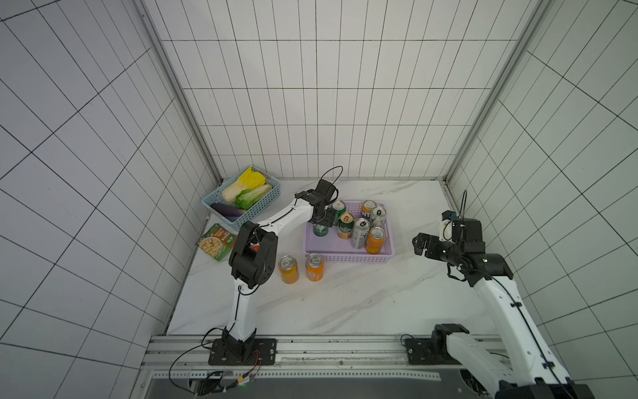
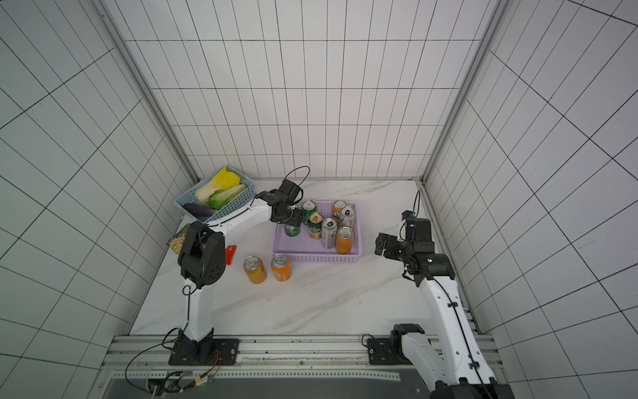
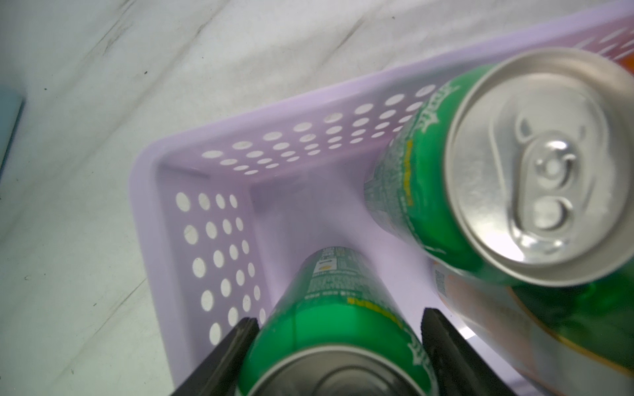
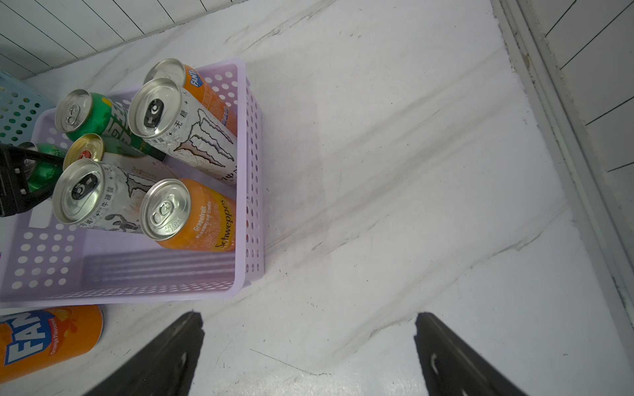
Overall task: Take out the drinks from the basket
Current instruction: Pick up the drink from the basket.
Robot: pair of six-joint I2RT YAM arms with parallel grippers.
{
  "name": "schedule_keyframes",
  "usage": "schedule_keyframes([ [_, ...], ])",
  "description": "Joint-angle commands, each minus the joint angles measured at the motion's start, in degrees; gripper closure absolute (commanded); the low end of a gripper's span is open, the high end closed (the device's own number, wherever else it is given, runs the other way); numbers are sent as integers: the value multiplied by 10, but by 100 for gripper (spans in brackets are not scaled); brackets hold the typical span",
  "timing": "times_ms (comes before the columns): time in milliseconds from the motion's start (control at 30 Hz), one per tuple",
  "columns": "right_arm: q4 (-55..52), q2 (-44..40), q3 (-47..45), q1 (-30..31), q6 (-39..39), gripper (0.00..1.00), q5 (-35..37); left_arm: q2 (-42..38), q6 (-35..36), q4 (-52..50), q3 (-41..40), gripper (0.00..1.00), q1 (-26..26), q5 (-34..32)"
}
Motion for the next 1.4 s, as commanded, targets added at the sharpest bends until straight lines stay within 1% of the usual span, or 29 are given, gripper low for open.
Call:
schedule_keyframes([
  [0, -4, -6, 6, -6, -7, 1, 9, 16, 0, 5, 13, 31, 0, 8],
  [167, -5, -5, 7, -6, -7, 1, 9, 12, 0, 6, 13, 38, 0, 6],
  [300, -5, -7, 6, -6, -7, 1, 10, 4, 0, 5, 11, 41, 1, 6],
  [533, -6, -9, 7, -5, -7, 1, 12, -32, 0, 5, -7, 42, -4, 5],
  [767, -6, -10, 4, -6, -6, 1, 9, -91, -1, 6, -38, 43, -19, -3],
  [1033, -6, -12, 3, -6, -5, 1, 8, -160, -5, -1, -69, 43, -48, -24],
  [1367, -6, -15, 2, -5, -3, 1, 5, -257, -12, -20, -102, 43, -98, -53],
])
